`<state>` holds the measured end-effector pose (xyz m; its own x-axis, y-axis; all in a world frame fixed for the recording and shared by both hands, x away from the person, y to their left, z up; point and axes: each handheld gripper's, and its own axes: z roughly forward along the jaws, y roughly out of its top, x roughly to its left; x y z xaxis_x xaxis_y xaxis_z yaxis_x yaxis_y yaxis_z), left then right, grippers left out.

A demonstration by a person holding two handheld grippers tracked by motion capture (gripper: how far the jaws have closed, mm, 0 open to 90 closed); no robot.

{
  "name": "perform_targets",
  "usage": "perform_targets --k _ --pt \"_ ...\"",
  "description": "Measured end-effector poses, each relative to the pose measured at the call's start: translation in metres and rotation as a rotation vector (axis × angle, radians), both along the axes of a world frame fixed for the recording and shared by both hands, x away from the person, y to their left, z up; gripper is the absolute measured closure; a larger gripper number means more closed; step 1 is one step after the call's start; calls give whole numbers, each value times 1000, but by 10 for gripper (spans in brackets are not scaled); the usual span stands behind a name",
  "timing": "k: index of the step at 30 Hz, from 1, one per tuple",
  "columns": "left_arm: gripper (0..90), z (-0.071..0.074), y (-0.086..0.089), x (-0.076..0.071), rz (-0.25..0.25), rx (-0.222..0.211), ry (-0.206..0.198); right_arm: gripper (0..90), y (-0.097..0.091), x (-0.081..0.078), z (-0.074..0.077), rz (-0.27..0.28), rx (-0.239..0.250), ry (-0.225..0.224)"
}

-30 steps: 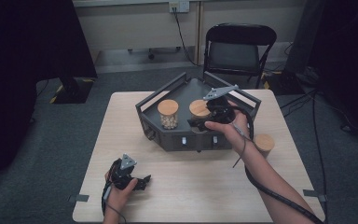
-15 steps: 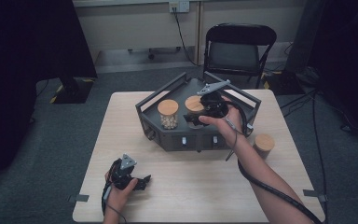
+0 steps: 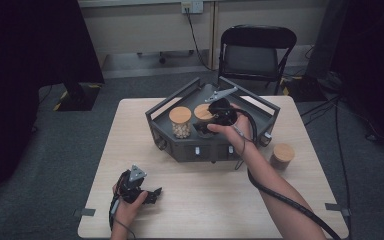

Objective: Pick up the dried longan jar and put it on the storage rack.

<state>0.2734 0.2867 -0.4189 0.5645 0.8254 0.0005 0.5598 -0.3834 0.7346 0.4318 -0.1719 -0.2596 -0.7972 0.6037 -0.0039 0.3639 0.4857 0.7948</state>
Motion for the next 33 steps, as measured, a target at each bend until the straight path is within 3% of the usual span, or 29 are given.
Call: perform_targets --k 15,33 --pt "2 0 0 0 0 0 -1 255 -2 10 -11 -9 -8 37" --pt "2 0 0 0 1 -1 0 255 -6 8 -18 -31 20 35"
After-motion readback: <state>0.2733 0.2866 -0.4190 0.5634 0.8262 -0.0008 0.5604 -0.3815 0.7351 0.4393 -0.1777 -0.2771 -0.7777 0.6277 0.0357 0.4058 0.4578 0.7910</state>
